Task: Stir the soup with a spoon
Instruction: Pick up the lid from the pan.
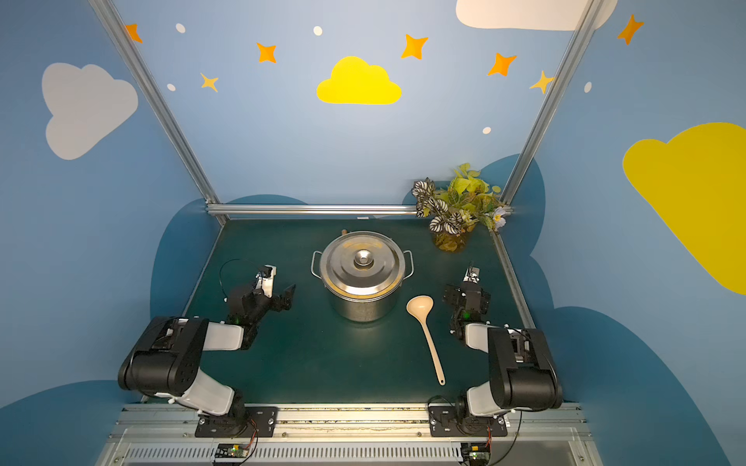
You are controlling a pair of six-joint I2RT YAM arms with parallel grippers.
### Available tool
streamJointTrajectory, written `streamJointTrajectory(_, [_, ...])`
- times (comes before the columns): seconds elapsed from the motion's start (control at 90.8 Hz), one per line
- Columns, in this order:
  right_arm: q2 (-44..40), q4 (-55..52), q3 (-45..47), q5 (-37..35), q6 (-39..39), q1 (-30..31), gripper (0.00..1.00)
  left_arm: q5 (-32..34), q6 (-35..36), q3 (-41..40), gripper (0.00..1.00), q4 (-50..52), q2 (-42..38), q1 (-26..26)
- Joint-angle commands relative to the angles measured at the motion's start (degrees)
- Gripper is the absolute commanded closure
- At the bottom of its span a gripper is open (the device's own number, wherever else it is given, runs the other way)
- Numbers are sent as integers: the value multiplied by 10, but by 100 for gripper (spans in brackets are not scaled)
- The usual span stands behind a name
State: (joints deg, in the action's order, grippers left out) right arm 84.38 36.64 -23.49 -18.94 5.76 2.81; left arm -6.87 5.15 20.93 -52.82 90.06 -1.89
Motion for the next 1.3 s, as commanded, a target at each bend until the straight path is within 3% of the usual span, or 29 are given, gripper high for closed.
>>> streamJointTrajectory(0.0, [-8,12,-10,2,3,2,1,-3,6,3,0,-8,2,-1])
streamJointTrajectory(0.341, [-7,12,-11,1,4,1,2,-1,7,2,0,-8,2,-1])
streamJointTrajectory(0.462, [-52,2,-8,16,-29,13,2,133,10,-10,0,9,-53,-39])
streamJointTrajectory(0.529, [-118,-88,-38,-9,-27,29,2,178,26,3,0,74,-117,-64])
streamJointTrajectory(0.628, [-208,-340,-137,-72,129,40,2,286,5,24,0,162,-220,-104])
streamJointTrajectory(0.738, [-258,-546,-248,-23,249,41,2,339,-137,91,0,386,-359,-106])
streamJointTrajectory(0.837, [-282,-602,-293,96,295,40,2,269,-260,181,0,584,-442,-83])
streamJointTrajectory(0.925, [-308,-585,-280,181,377,30,2,132,-284,245,0,642,-462,-74])
streamJointTrajectory(1.035, [-339,-495,-241,249,388,30,2,50,-338,331,0,710,-424,-98])
streamJointTrajectory(1.288, [-269,-685,-362,209,325,65,2,128,-274,577,0,895,-244,-307])
